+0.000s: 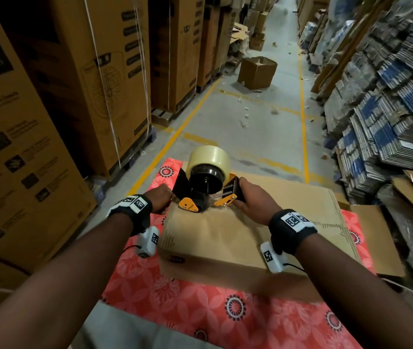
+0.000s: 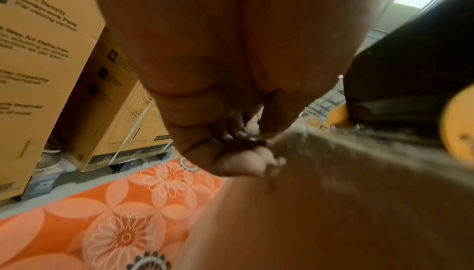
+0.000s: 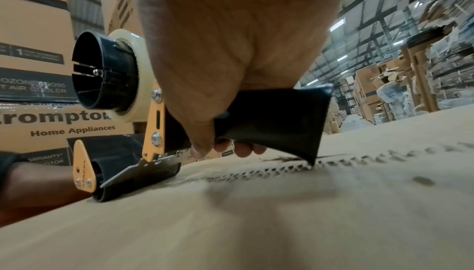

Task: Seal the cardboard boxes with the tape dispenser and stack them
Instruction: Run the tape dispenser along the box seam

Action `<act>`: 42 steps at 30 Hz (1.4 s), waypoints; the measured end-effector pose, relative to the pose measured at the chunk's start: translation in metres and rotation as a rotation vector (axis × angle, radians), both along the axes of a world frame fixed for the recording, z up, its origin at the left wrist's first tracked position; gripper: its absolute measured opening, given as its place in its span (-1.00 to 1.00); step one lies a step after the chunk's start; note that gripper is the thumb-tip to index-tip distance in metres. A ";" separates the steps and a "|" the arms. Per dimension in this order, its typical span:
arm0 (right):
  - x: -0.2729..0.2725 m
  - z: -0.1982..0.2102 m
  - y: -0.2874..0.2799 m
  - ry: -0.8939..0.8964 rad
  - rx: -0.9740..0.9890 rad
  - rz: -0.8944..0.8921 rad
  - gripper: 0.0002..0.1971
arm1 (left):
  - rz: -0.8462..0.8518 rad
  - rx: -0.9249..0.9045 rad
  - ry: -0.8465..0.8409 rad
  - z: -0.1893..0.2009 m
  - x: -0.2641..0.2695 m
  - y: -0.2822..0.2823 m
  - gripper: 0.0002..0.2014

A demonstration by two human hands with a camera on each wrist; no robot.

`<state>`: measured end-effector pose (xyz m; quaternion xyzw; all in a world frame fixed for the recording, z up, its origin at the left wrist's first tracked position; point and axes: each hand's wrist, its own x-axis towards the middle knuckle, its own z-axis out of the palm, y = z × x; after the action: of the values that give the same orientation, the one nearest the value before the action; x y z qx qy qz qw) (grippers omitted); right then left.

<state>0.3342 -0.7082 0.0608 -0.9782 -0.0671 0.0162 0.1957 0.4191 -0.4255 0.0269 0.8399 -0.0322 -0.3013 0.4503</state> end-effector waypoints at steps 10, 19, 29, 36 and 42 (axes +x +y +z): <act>-0.002 -0.001 0.003 -0.015 -0.034 -0.025 -0.71 | -0.219 0.222 0.104 -0.139 0.045 0.020 -0.54; -0.003 -0.002 0.005 -0.014 -0.028 -0.046 -0.72 | 0.057 0.132 -0.233 -0.001 0.008 0.023 -0.88; -0.003 -0.003 0.007 -0.005 -0.036 -0.080 -0.70 | -0.466 0.222 -0.335 0.021 -0.017 0.011 -0.80; -0.005 -0.005 0.012 -0.010 -0.037 -0.128 -0.73 | -0.560 0.230 -0.223 -0.010 -0.015 0.029 -0.65; -0.003 -0.004 0.013 -0.012 -0.022 -0.097 -0.72 | -0.443 0.374 -0.345 0.008 -0.008 0.037 -0.52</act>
<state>0.3308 -0.6956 0.0570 -0.9825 -0.0207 0.0013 0.1851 0.4111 -0.3882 0.0350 0.9191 -0.2339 -0.2459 0.2000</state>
